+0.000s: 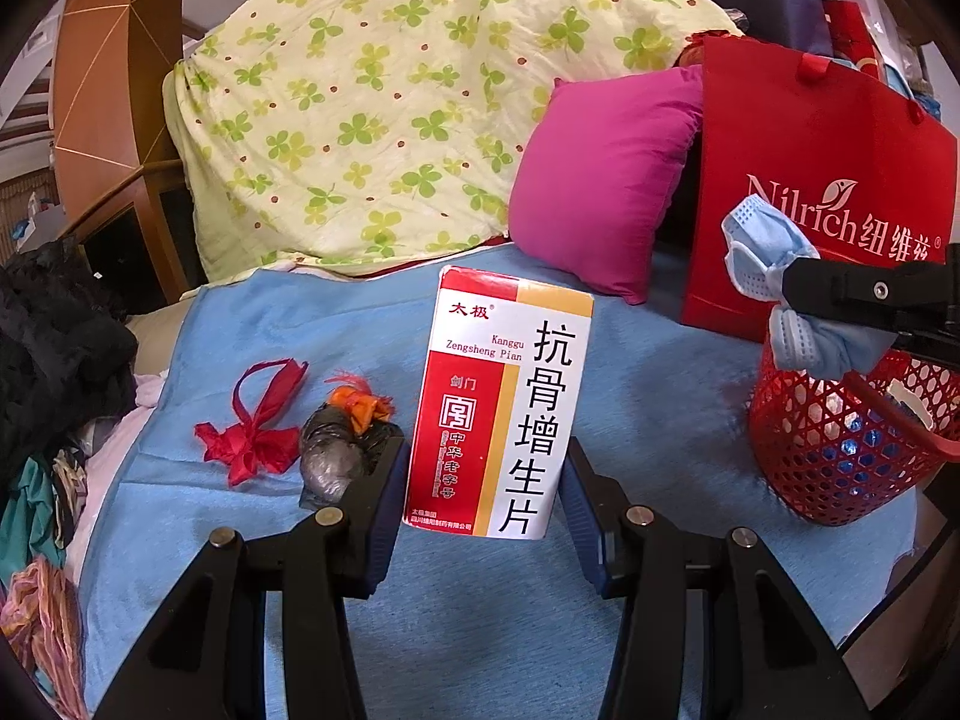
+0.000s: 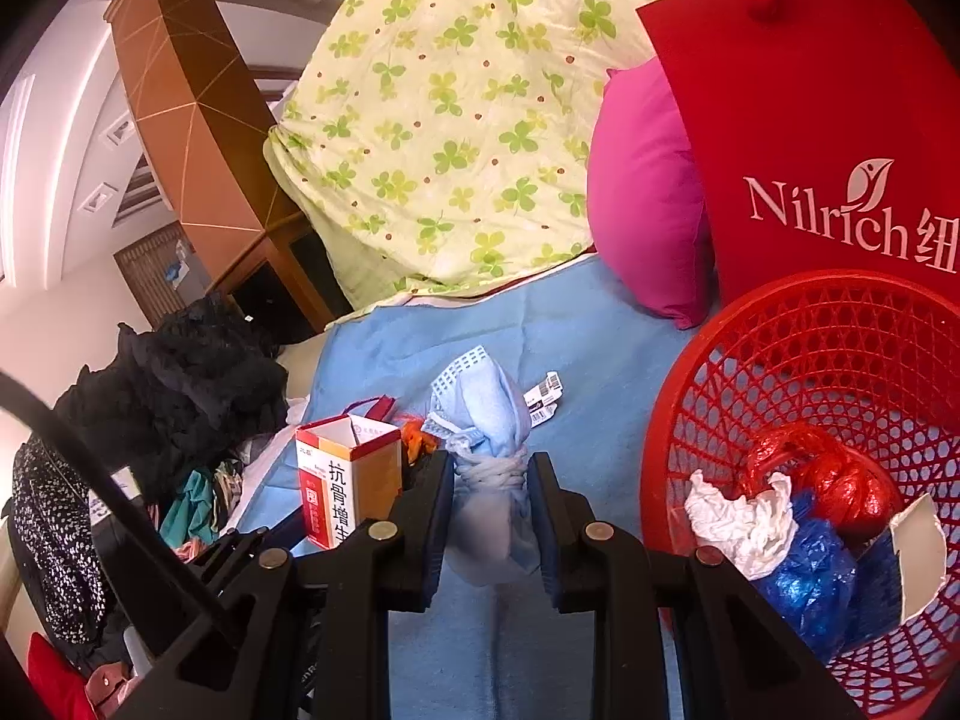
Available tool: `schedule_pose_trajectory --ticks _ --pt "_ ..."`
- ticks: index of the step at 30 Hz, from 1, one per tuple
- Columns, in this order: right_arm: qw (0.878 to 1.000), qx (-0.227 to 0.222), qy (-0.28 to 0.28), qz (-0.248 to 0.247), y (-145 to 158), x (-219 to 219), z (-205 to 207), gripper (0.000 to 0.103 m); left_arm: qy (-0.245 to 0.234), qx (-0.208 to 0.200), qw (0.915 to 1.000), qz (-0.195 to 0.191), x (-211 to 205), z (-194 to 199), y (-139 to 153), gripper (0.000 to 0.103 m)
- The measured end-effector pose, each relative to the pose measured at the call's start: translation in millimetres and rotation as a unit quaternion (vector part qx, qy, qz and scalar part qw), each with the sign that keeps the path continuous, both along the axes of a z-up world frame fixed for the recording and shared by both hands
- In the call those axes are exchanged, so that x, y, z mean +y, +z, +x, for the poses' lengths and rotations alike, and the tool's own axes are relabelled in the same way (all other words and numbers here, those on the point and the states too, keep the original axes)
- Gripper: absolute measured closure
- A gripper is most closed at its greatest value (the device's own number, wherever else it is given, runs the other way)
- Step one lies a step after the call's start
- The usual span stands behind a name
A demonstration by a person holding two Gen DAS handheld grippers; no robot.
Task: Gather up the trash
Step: 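Carry the mask and medicine box toward the red mesh basket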
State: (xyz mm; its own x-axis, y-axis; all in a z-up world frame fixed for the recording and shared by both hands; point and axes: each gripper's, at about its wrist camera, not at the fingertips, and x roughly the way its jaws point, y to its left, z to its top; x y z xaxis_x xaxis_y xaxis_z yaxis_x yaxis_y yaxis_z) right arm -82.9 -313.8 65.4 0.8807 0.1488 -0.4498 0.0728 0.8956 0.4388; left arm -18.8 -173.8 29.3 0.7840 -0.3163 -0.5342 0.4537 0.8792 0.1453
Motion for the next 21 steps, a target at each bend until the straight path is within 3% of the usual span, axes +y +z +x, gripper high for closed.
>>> schedule_pose_trajectory --ticks 21 --pt "0.999 -0.024 -0.022 0.012 5 -23 -18 0.076 -0.023 -0.011 0.9997 0.007 -21 -8 -2 0.052"
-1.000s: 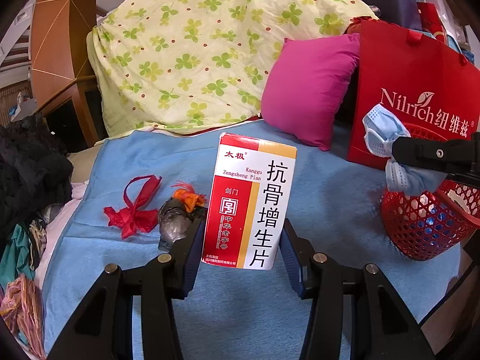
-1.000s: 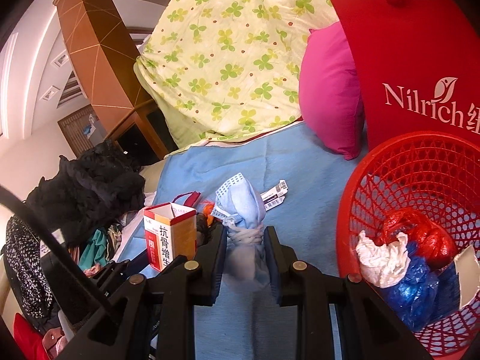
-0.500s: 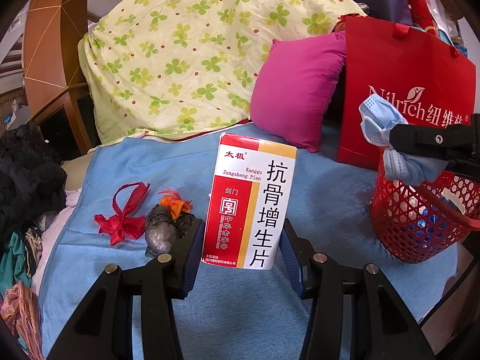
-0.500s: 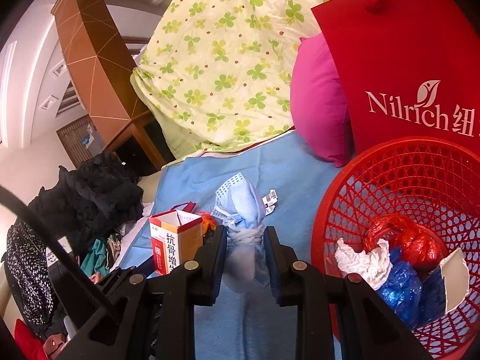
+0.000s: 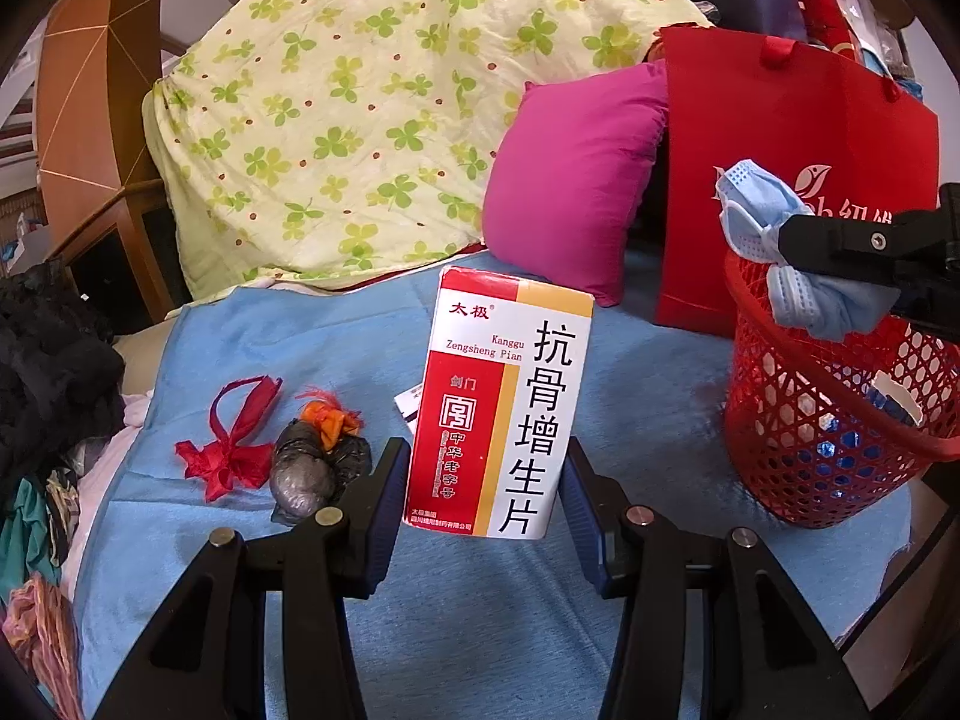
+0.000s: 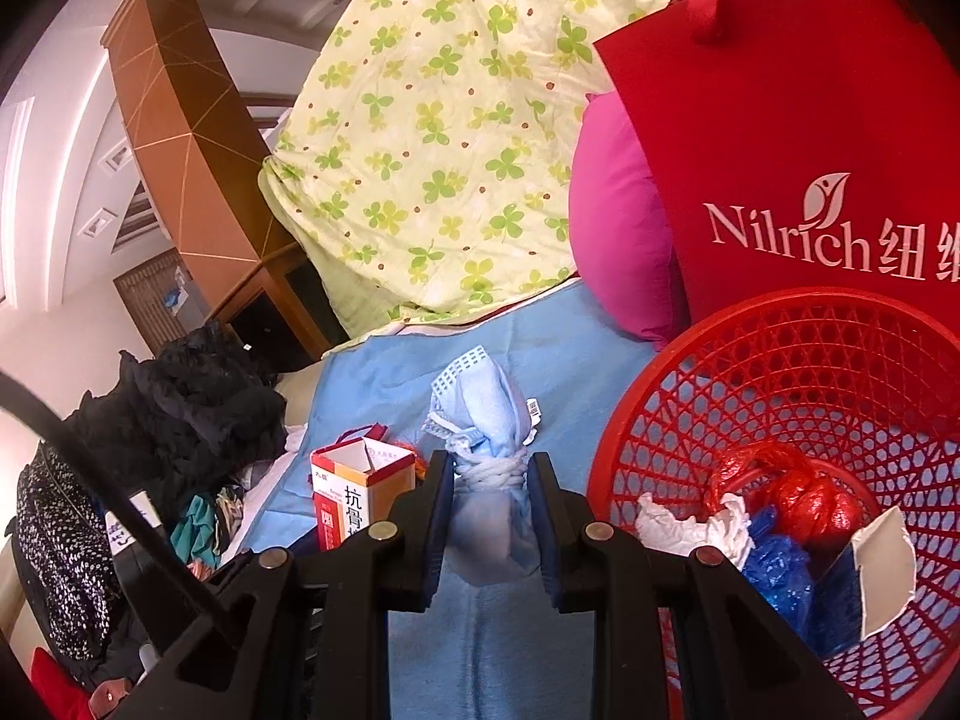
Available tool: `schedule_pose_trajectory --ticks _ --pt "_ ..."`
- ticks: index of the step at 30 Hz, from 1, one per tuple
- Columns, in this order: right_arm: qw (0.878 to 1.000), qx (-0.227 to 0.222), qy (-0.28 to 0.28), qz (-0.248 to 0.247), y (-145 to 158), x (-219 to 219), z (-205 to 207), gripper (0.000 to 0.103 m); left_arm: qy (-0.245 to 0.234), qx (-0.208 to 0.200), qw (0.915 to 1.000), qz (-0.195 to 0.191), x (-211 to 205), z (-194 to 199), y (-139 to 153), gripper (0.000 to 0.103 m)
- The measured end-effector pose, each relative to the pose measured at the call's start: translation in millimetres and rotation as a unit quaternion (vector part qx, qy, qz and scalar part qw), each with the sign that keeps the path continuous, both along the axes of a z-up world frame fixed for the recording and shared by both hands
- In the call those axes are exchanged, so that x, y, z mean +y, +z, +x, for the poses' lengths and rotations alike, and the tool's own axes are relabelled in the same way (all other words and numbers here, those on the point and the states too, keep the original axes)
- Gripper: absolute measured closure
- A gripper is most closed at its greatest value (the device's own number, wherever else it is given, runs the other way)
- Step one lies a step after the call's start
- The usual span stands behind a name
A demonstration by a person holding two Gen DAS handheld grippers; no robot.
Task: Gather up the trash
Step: 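Carry the mask and medicine box toward the red mesh basket, then lower the medicine box into the basket with the left tool while the right tool releases the mask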
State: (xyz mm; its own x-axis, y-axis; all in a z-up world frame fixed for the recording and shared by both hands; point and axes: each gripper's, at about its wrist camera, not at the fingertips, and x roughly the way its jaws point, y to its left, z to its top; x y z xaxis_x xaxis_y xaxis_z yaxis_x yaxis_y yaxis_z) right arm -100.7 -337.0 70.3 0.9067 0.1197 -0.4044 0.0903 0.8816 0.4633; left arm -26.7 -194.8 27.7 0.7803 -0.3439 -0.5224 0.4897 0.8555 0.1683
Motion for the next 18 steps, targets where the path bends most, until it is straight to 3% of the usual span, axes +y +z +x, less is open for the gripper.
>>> schedule_pose_trajectory --ticks 18 --pt "1.000 -0.006 -0.023 0.006 1 -24 -12 0.076 -0.027 -0.014 0.9995 -0.011 -12 -10 1 0.052"
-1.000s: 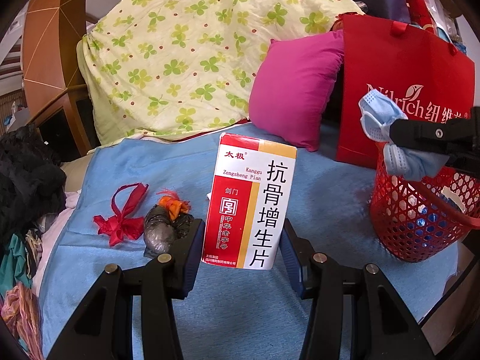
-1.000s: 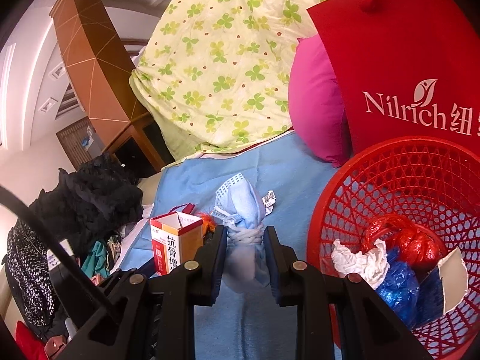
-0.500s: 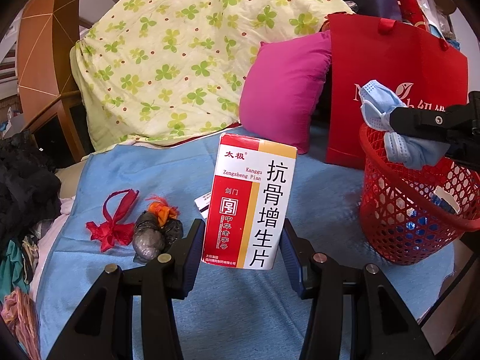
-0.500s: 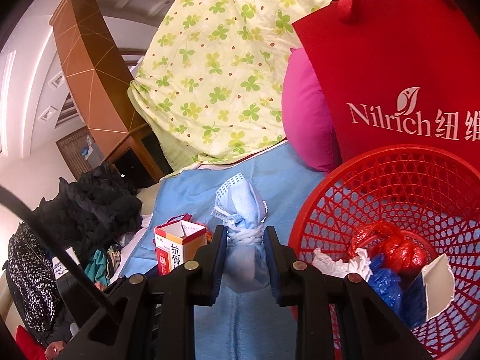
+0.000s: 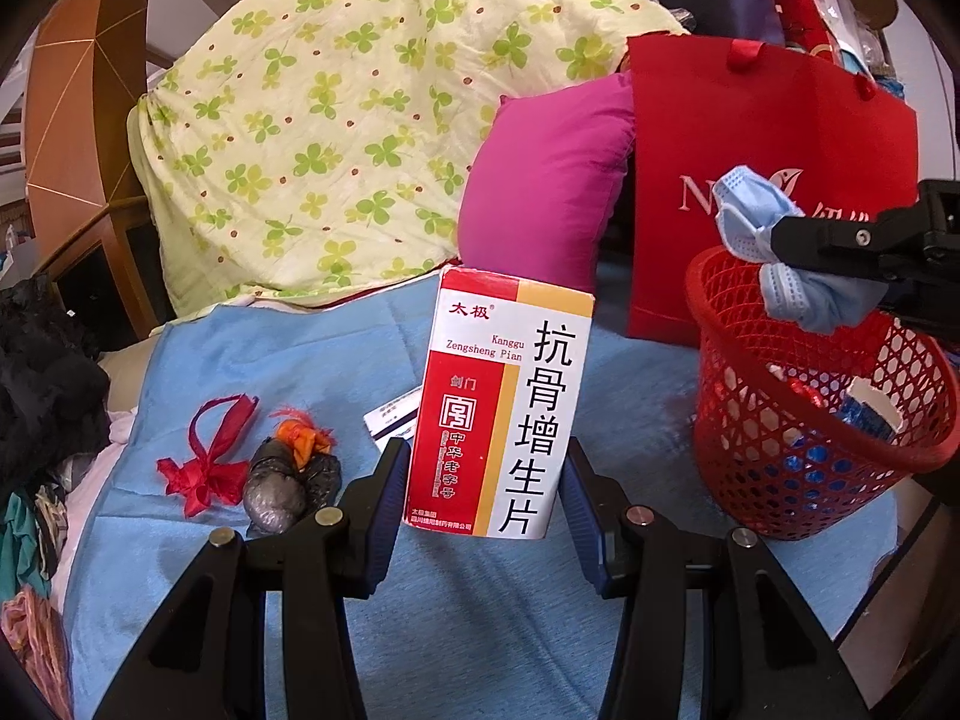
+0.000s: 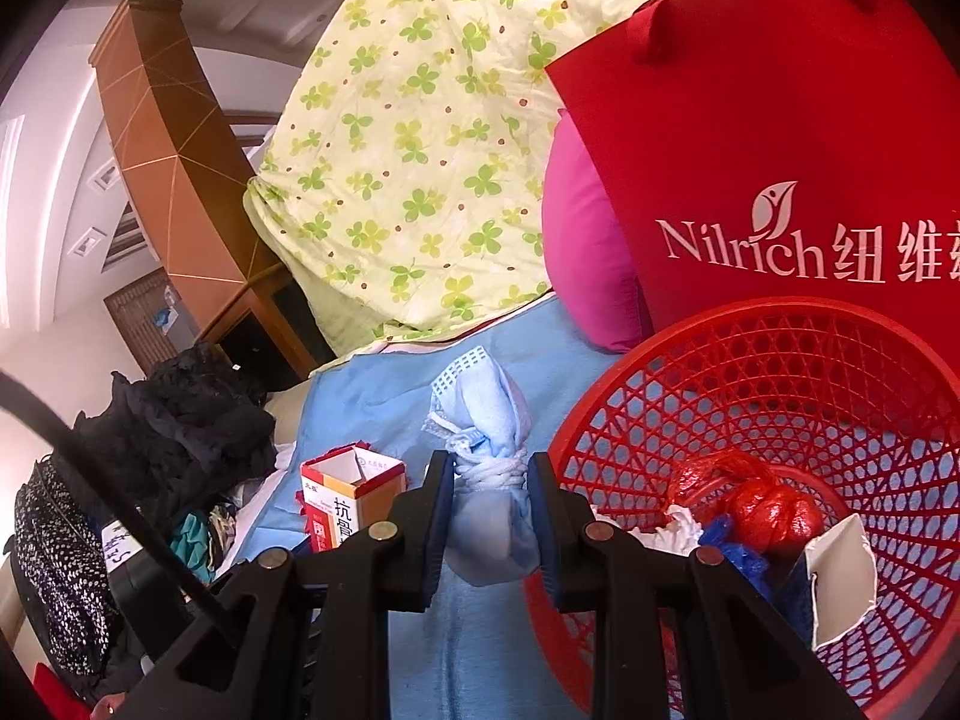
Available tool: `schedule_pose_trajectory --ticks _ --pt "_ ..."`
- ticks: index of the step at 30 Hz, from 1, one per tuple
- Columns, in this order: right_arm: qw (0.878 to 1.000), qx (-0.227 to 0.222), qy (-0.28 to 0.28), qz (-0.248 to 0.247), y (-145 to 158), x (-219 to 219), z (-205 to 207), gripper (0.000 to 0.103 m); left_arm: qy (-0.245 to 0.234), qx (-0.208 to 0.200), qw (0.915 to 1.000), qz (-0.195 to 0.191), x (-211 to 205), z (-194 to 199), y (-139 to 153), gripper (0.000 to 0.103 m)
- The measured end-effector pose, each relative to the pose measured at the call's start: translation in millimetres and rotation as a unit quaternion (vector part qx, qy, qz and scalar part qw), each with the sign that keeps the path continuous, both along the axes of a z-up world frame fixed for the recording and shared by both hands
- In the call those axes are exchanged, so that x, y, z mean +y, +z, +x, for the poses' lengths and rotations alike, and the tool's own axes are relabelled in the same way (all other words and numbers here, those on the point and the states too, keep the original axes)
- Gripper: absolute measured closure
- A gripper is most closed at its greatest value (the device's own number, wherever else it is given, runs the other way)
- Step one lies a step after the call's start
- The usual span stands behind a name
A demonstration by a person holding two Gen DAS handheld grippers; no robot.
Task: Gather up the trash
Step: 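Lower the medicine box into the basket with the left tool while the right tool releases the mask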
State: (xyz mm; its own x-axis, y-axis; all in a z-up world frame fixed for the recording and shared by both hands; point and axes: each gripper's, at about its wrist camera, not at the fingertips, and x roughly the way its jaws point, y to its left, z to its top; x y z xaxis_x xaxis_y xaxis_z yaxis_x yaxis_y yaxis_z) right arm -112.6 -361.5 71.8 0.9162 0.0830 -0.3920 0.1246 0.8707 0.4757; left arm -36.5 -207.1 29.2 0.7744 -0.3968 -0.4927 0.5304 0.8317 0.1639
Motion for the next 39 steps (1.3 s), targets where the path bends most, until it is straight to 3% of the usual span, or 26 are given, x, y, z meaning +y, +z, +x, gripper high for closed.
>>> schedule_pose_trajectory --ticks 12,18,27,31,39 --pt "0.998 -0.010 -0.047 0.029 -2 -32 -15 0.076 -0.094 -0.030 0.9933 -0.061 -10 -30 14 0.052" --pt "0.996 -0.011 -0.080 0.046 -5 -48 -24 0.076 -0.129 -0.038 0.9885 -0.070 -18 -41 16 0.052" --pt "0.990 -0.024 -0.122 0.068 -6 -74 -37 0.076 -0.154 -0.032 0.9853 -0.067 -24 -47 12 0.052" --pt "0.985 -0.030 -0.153 0.079 -9 -94 -46 0.076 -0.163 -0.012 0.9833 -0.081 -31 -47 19 0.052" --pt "0.969 -0.032 -0.208 0.127 -22 -132 -66 0.074 -0.227 0.004 0.9689 -0.098 -71 -61 45 0.051"
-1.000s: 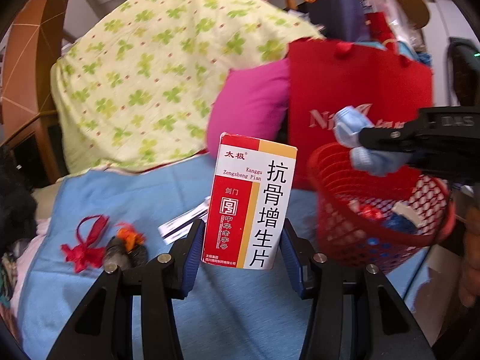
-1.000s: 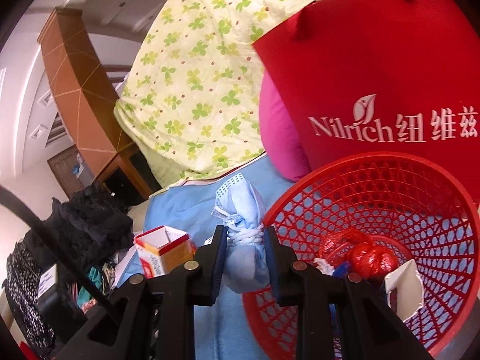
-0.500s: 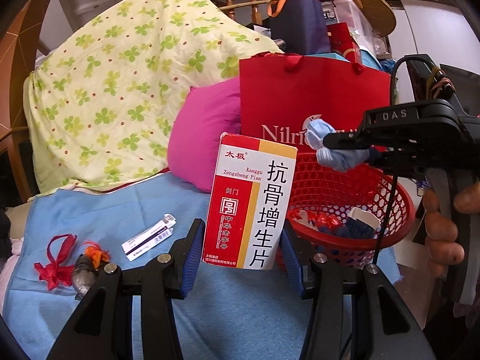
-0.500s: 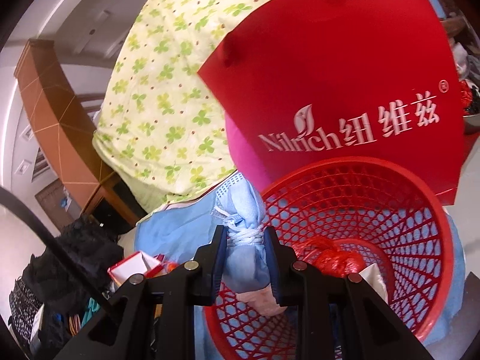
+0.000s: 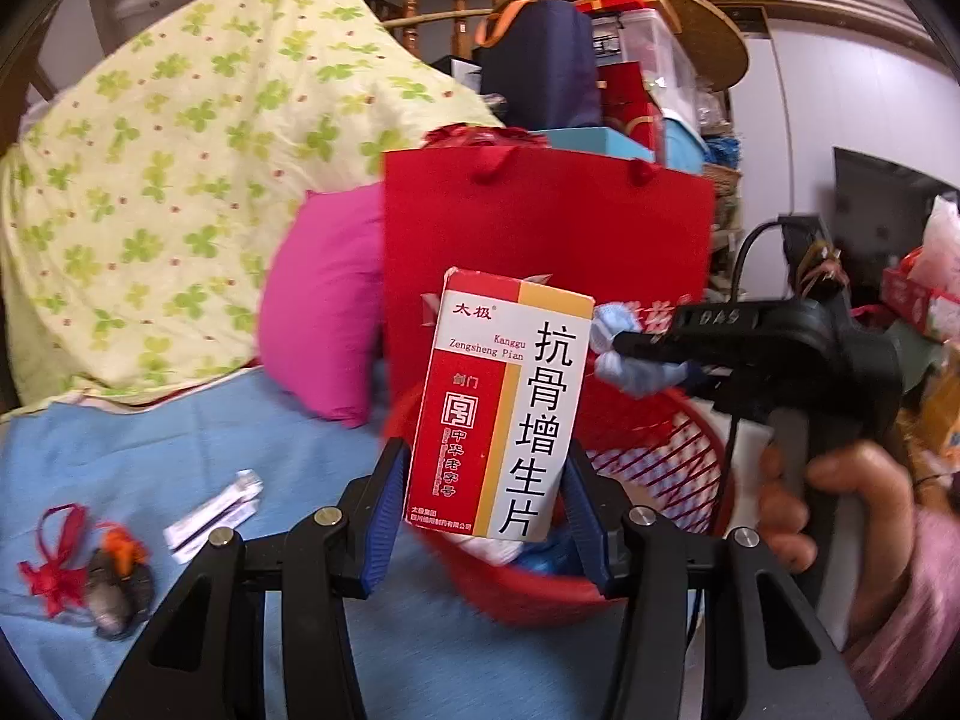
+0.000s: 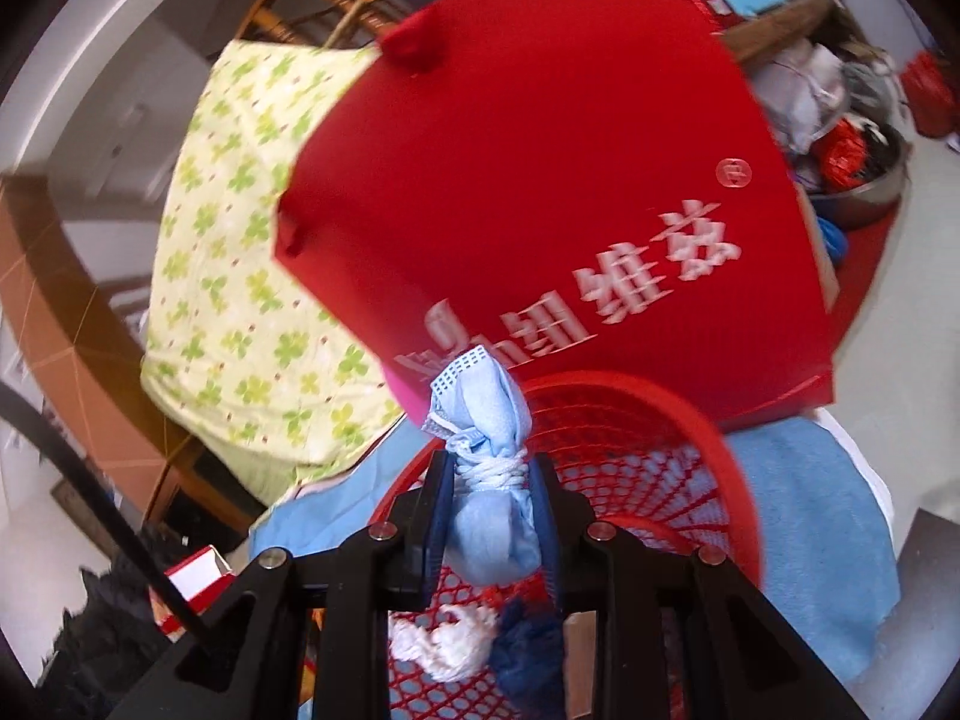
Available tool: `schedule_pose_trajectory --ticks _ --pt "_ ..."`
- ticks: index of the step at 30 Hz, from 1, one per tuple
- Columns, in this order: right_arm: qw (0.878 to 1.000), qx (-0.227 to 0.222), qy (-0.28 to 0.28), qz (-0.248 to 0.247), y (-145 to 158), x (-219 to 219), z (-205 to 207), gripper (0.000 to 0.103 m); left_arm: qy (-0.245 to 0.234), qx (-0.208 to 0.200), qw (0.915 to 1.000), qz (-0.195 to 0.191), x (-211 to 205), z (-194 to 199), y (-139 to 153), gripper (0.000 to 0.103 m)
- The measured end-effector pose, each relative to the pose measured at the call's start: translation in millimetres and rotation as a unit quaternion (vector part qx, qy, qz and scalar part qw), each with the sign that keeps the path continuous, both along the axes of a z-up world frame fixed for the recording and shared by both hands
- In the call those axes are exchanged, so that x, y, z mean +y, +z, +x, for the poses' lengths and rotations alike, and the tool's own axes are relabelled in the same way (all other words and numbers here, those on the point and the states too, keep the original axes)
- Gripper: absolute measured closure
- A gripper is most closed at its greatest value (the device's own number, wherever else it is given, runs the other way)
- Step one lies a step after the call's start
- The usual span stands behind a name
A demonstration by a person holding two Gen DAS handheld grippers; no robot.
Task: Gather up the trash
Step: 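Lower the medicine box into the basket with the left tool while the right tool releases the mask, then move both open tools back over the red ribbon and black bundle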
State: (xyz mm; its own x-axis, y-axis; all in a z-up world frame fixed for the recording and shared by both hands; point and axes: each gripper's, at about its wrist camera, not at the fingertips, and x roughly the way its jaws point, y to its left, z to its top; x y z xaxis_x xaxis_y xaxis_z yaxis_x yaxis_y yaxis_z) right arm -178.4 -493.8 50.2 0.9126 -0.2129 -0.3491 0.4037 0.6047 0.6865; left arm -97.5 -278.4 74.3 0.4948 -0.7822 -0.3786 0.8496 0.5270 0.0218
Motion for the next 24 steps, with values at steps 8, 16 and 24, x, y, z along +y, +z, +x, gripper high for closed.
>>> schedule_pose_trajectory --ticks 8,16,24 --pt "0.999 0.003 -0.005 0.044 -11 -14 2 0.073 -0.005 0.042 0.9990 0.013 -10 20 -14 0.045" --pt "1.000 -0.020 0.021 0.011 1 12 14 0.030 0.071 0.059 0.9957 -0.003 39 56 -14 0.044" --pt "0.997 -0.062 0.032 -0.035 21 54 20 0.030 0.211 0.059 0.9758 0.004 129 105 -21 0.040"
